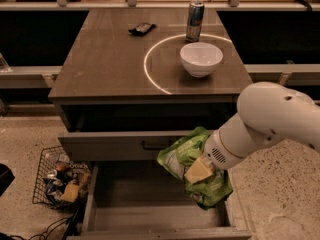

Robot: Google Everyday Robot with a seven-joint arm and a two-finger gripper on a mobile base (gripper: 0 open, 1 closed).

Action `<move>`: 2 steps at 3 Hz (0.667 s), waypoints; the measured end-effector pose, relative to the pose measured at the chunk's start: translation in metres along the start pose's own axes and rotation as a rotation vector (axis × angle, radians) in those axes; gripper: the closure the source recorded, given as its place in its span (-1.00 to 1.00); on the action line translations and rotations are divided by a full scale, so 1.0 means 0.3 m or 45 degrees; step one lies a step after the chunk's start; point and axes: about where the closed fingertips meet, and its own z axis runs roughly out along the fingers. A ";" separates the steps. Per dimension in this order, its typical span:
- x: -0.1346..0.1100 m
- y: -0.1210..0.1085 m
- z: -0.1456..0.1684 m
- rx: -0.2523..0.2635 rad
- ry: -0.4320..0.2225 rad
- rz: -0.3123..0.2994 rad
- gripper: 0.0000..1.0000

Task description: Place green jalapeno chip bag into middle drawer

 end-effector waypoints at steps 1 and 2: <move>0.099 0.013 0.154 -0.077 0.035 0.059 1.00; 0.177 0.035 0.316 -0.138 0.054 0.112 1.00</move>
Offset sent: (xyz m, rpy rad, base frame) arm -0.0531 0.0185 -0.1631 0.0817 0.1989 -0.0643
